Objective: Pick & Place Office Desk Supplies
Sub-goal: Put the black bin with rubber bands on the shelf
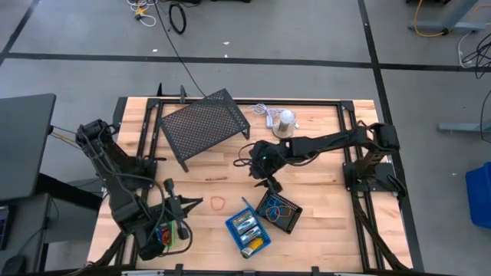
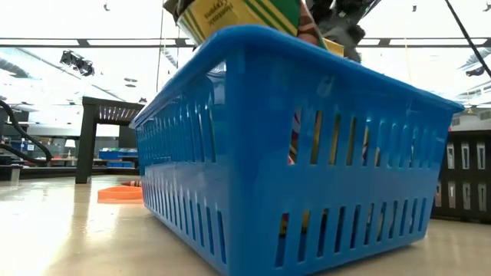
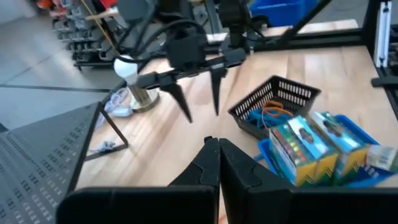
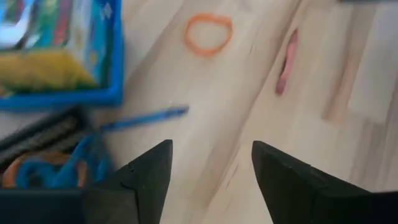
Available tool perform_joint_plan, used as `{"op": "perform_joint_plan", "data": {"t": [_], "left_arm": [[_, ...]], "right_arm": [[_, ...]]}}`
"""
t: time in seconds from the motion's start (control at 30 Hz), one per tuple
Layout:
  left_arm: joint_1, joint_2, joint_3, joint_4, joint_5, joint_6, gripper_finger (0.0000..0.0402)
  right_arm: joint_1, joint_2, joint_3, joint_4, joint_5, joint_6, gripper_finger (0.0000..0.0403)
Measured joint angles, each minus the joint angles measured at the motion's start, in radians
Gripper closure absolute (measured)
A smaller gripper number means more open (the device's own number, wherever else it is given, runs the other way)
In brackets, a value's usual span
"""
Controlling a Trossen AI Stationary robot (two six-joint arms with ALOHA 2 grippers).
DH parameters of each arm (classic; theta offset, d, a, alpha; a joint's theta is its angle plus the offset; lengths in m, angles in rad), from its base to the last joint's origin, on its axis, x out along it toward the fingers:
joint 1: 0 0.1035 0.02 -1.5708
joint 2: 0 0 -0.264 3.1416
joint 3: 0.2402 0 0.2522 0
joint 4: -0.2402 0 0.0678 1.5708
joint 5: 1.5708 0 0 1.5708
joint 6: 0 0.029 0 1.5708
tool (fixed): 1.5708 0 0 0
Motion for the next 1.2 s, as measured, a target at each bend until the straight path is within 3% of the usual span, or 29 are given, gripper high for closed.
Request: {"op": "perform_joint_plan", "data": {"t": [0.23, 0.47, 0.7, 0.83, 1.2], "left_arm": [[-0.003, 0.000, 0.000, -0.004, -0.003, 0.027, 0.0400], [0.000, 0.002, 0.000, -0.006, -0.008, 0.076, 0.0400], [0.005, 0.002, 0.000, -0.011, -0.015, 0.077, 0.0400], [0.005, 0.002, 0.000, -0.011, -0.015, 0.078, 0.0400], [0.005, 0.002, 0.000, -0.010, -0.015, 0.085, 0.0400]], "right_arm": [[0.140, -0.098, -0.001, -0.274, 0.100, 0.004, 0.0174], [0.352, -0.140, -0.001, -0.362, 0.183, 0.101, 0.0174], [0.490, -0.142, -0.002, -0.440, 0.254, 0.299, 0.0174], [0.548, -0.117, -0.002, -0.442, 0.322, 0.337, 0.0174], [0.598, 0.049, -0.002, -0.497, 0.381, 0.314, 0.0174]]}}
